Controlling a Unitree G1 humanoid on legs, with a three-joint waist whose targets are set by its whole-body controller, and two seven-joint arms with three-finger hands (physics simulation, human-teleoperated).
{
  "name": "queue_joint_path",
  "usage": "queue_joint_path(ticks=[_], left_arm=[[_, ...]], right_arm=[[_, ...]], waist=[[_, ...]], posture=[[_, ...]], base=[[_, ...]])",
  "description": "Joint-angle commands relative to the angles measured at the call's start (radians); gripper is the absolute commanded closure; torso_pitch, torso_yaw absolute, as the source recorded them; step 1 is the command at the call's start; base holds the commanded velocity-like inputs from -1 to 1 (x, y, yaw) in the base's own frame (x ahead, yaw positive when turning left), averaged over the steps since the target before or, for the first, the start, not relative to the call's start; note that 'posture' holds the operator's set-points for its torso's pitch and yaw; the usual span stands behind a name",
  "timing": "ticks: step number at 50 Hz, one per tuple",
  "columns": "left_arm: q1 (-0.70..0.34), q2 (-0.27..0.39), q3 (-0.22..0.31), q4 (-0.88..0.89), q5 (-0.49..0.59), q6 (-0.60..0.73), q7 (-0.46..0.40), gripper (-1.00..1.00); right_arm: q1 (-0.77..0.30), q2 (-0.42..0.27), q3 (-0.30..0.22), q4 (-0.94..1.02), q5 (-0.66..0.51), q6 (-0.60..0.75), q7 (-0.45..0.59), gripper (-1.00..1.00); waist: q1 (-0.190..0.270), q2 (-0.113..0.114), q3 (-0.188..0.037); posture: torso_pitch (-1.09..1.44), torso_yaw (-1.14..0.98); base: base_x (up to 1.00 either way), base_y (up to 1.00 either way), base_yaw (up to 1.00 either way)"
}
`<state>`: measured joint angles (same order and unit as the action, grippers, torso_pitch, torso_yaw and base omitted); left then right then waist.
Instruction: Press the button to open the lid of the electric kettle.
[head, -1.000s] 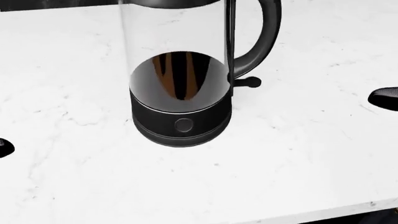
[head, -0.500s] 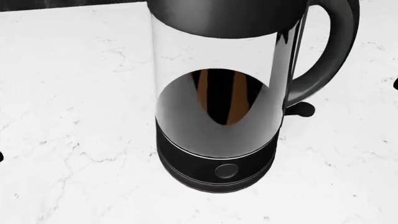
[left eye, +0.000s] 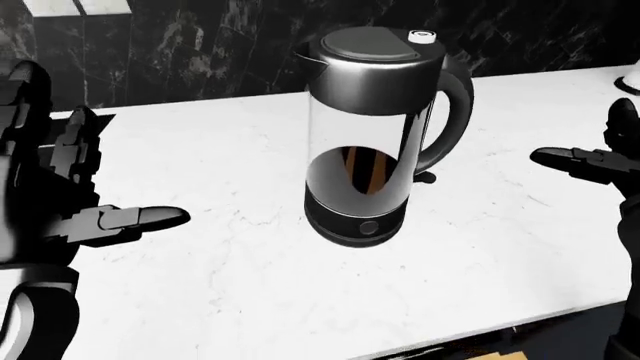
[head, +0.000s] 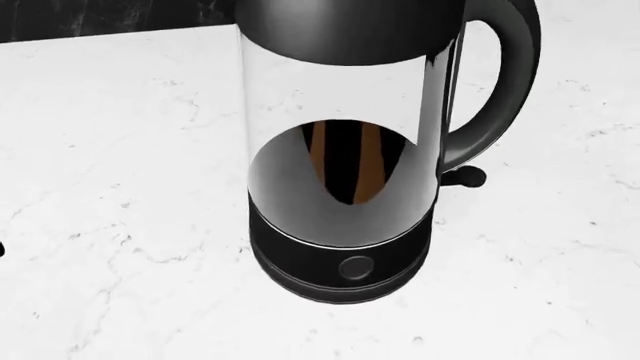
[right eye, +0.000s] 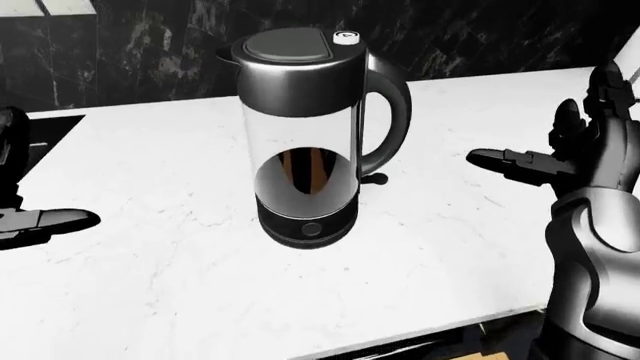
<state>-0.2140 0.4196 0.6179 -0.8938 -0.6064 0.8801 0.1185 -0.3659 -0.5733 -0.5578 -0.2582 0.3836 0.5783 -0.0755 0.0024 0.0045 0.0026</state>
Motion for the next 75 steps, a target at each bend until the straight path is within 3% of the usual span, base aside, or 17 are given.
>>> queue_joint_path(ticks=[1,13,27,37,57,64,75], left_arm=[[-0.016,0.014,0.010,-0.023,0.002,-0.026,0.000,-1.00],[-0.020,0.013,0.014,-0.022,-0.005,-0.022,0.000,-1.00],[-0.023,0.027,0.022,-0.024,-0.030,-0.023,0.016,-1.00],[-0.016,0.023,0.018,-0.022,-0.016,-0.036,0.007,-1.00],[-0.022,0.013,0.003,-0.022,0.011,-0.023,0.006,-1.00],[-0.024,0.009,0.000,-0.026,0.010,-0.015,0.007,-1.00],[-0.023,-0.001,-0.008,-0.027,0.014,-0.013,0.004,-1.00]], right_arm=[[-0.022,-0.020,-0.012,-0.033,-0.001,-0.031,0.001,-1.00],[-0.025,-0.021,-0.012,-0.034,-0.001,-0.028,0.000,-1.00],[-0.030,-0.025,-0.012,-0.044,0.005,-0.017,-0.004,-1.00],[-0.027,-0.020,-0.008,-0.041,-0.002,-0.024,0.001,-1.00],[-0.049,-0.015,0.013,-0.024,-0.016,-0.023,-0.005,-1.00],[-0.099,-0.013,0.067,0.017,-0.045,-0.030,-0.005,-1.00],[-0.281,-0.018,0.172,0.177,-0.109,-0.042,0.018,-1.00]], waist=[[0.001,-0.003,-0.021],[0.004,-0.002,-0.110],[0.006,0.004,-0.237],[0.011,0.005,-0.295],[0.012,0.003,-0.321],[0.008,0.003,-0.319],[0.008,0.012,-0.318]], posture=[[-0.12,0.00],[-0.24,0.00],[-0.38,0.00],[-0.47,0.00],[-0.47,0.00],[-0.47,0.00],[-0.47,0.00]], base=[[0.00,0.00,0.00],[0.00,0.00,0.00],[0.00,0.00,0.00],[0.00,0.00,0.00],[0.00,0.00,0.00],[0.00,0.00,0.00],[0.00,0.00,0.00]])
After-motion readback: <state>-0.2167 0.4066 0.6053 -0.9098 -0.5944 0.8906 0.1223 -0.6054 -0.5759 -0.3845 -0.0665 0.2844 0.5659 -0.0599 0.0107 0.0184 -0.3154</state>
